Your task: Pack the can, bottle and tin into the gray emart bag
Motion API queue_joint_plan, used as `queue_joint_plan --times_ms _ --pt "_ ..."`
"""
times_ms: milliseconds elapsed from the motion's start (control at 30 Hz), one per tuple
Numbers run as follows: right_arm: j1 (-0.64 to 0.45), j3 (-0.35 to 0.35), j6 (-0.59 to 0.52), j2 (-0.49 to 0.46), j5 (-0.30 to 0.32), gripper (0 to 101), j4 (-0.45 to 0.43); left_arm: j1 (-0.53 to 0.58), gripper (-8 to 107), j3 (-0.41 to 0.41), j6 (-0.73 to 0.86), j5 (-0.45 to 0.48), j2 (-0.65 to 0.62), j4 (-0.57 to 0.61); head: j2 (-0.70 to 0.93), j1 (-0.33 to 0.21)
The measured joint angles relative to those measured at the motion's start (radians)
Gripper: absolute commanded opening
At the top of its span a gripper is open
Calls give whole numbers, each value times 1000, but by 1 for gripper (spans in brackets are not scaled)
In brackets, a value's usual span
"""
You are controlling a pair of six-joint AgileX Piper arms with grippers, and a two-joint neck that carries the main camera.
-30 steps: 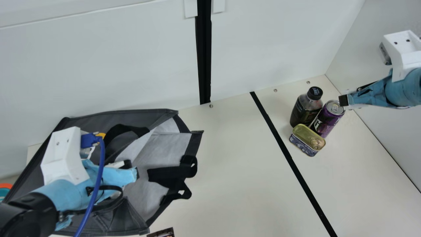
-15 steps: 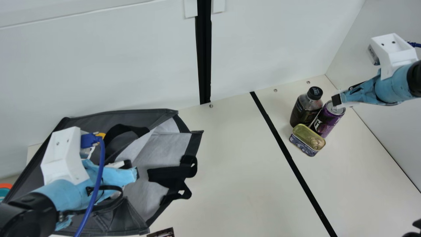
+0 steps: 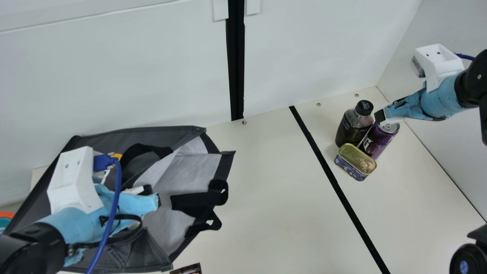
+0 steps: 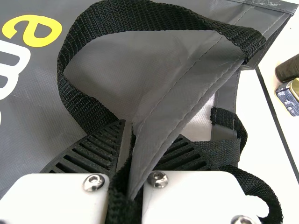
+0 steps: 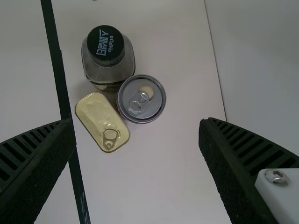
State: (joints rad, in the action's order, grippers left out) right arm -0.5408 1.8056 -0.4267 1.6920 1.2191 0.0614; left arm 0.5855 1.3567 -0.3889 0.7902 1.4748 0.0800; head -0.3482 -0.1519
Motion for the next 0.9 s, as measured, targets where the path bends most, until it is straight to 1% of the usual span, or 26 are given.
queue_joint_plan --times_ms 900 --pt "-39 34 -68 140 -1 91 36 0 10 0 0 0 0 0 0 0"
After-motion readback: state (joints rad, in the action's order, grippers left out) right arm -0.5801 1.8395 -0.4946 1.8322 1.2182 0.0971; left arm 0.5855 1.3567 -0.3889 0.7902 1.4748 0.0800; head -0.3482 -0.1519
